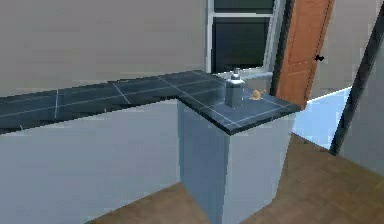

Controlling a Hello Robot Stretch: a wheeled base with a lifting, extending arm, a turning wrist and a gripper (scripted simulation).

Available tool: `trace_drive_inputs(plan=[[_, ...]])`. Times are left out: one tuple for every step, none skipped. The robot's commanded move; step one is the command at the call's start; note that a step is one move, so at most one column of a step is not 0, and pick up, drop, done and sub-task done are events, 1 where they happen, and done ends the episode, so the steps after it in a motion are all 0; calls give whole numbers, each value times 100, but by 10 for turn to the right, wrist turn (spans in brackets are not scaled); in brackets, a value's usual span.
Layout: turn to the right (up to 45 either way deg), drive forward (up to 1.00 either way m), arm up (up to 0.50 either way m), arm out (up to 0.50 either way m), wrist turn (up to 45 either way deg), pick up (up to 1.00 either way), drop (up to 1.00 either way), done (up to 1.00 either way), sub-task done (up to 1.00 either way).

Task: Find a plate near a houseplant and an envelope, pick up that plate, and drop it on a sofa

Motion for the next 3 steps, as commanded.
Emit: trace_drive_inputs(plan=[[0,10,0,0,0,0,0,0,0],[450,0,0,0,0,0,0,0,0],[120,0,0,0,0,0,0,0,0]])
